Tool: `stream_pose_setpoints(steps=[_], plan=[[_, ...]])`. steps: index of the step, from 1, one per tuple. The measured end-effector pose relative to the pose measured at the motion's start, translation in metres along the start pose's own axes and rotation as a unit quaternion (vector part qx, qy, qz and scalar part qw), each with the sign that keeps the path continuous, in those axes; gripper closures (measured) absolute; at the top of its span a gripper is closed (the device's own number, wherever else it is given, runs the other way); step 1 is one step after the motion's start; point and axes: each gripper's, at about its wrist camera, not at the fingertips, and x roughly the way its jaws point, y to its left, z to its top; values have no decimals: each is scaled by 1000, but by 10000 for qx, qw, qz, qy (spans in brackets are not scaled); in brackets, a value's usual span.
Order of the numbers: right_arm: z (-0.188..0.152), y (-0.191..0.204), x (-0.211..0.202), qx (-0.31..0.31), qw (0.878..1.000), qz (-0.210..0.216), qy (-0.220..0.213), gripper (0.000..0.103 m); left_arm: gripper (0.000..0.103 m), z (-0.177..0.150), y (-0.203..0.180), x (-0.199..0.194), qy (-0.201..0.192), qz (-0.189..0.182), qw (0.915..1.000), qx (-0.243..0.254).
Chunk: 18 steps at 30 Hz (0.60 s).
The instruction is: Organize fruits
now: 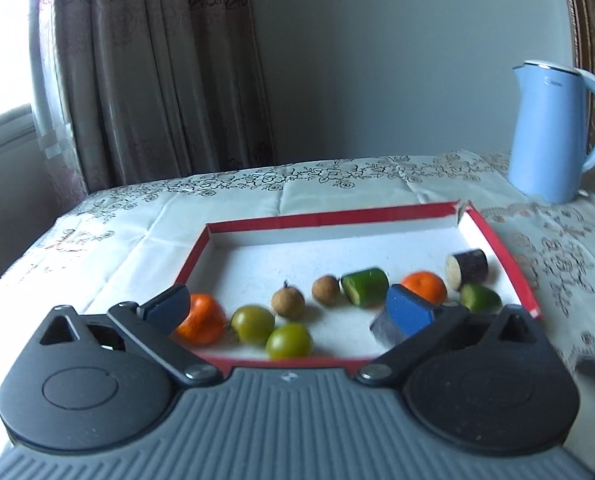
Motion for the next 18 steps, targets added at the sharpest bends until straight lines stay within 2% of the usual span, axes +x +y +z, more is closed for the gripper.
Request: stream_pose_setpoints(steps=[4,7,13,18], plan=[[6,22,-27,-42,9978,-248,-621,0,0,-12,-5,-22,30,517,9984,215],[9,46,-39,-140,9966,-390,-718,0,0,-20,-5,-31,157,765,9966,270],[6,83,-47,-341,9952,-462,-788,0,0,-35,14,-52,193,583,9981,-12],[0,98,-50,-394,9957,-368,-758,0,0,-43,30,-62,264,442,9985,-178]])
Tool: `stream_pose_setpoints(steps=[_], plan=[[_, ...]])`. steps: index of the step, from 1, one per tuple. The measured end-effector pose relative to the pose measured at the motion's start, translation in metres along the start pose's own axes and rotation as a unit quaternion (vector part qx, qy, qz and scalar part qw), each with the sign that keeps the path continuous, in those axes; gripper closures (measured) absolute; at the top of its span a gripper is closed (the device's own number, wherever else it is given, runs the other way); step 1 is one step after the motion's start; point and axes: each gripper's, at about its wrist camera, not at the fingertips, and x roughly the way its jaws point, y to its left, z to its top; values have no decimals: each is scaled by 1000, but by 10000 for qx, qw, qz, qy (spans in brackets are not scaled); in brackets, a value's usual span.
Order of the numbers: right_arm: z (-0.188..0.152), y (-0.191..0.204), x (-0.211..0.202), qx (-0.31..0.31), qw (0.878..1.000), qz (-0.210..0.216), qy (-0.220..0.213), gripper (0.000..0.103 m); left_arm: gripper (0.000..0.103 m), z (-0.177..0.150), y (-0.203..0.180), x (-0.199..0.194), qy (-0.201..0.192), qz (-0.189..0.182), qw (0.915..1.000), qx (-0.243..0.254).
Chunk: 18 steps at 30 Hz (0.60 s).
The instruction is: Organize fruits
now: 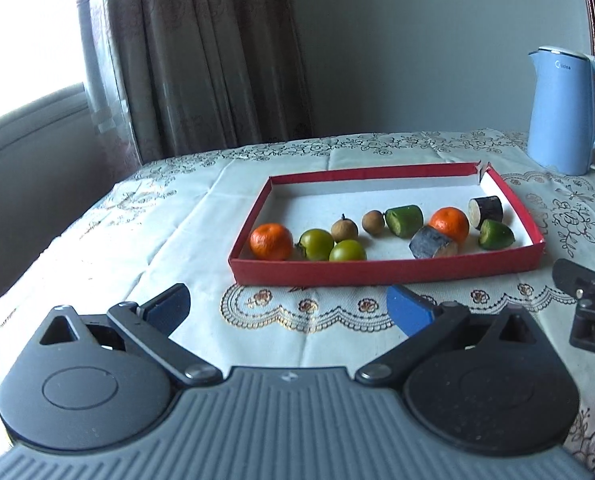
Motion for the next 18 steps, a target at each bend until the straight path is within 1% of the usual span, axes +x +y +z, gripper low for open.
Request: stream_pose_setpoints(steps=[4,9,14,18], plan=[[-1,12,-4,-152,9999,4,-2,0,0,-6,9,-6,10,-72,9999,-88],[-1,25,-10,-356,9993,-38,-73,0,0,-13,17,-12,-19,-12,9999,-163],[-1,32,-14,-408,9991,-34,-85,0,0,-17,27,-13,84,-15,9994,-330],[-2,38,-15,-442,9990,-3,-67,0,0,-21,31,-12,116,36,9993,-345]])
